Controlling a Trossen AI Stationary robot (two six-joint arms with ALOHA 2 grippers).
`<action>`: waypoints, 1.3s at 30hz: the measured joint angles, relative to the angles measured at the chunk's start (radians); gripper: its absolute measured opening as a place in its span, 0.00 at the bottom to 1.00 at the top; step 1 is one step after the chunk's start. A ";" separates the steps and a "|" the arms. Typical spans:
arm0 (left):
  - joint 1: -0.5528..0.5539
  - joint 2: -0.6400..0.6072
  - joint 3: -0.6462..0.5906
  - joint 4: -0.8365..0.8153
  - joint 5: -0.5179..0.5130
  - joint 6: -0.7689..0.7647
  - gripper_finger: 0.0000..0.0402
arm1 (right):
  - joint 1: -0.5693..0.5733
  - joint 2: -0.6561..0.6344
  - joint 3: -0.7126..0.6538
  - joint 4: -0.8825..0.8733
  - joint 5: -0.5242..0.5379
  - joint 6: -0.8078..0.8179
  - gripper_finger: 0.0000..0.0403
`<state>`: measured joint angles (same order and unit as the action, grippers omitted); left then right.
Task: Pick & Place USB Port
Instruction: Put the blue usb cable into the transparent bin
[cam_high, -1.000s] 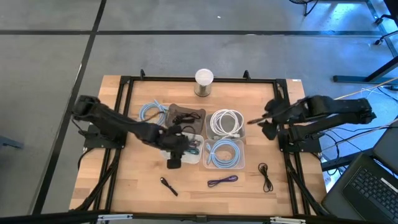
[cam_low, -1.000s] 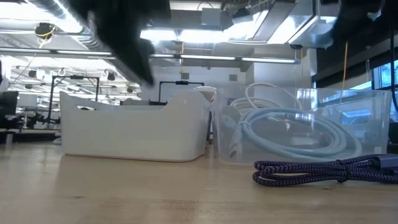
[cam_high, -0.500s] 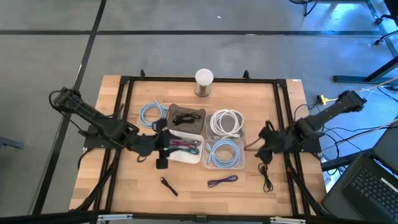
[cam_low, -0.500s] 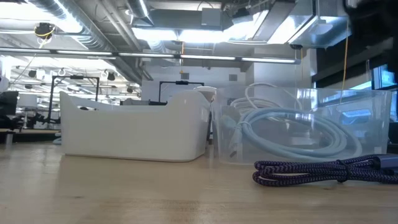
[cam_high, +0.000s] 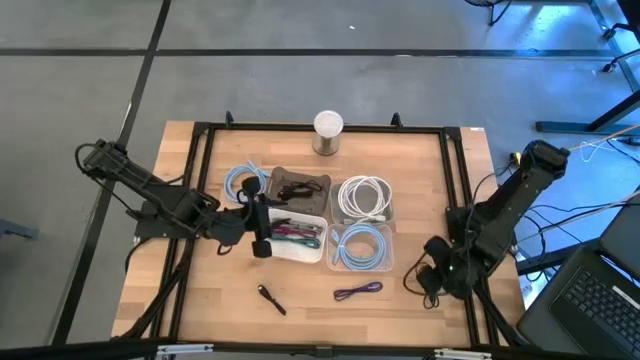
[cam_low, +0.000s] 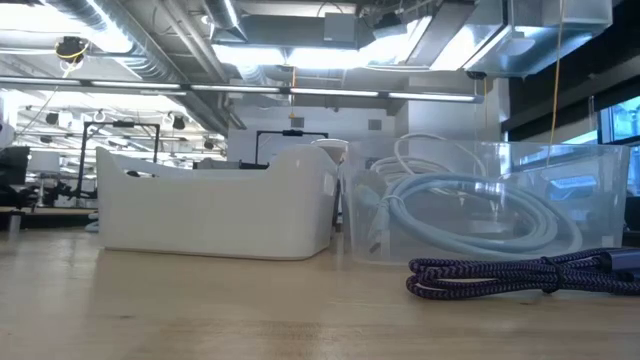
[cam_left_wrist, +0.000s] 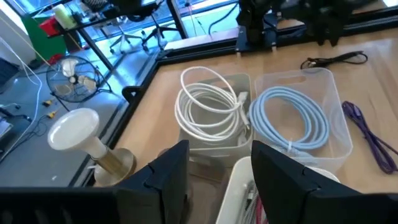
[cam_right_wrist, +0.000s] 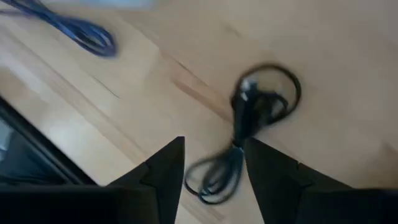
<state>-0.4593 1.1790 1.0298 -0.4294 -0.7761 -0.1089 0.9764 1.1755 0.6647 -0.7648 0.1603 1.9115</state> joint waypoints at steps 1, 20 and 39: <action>0.005 0.000 0.000 0.003 0.000 0.000 0.41 | 0.009 0.021 0.000 0.008 -0.007 0.015 0.41; 0.093 -0.009 0.000 -0.647 -0.111 -0.593 0.37 | 0.008 0.148 0.000 -0.095 0.023 -0.068 0.41; 0.547 -0.002 -0.332 -0.468 0.406 -0.345 0.34 | -0.078 -0.057 0.037 -0.266 0.464 -0.256 0.41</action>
<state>0.0882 1.1770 0.6982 -0.8970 -0.3702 -0.4540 0.8986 1.1186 0.7018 -1.0306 0.6243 1.6557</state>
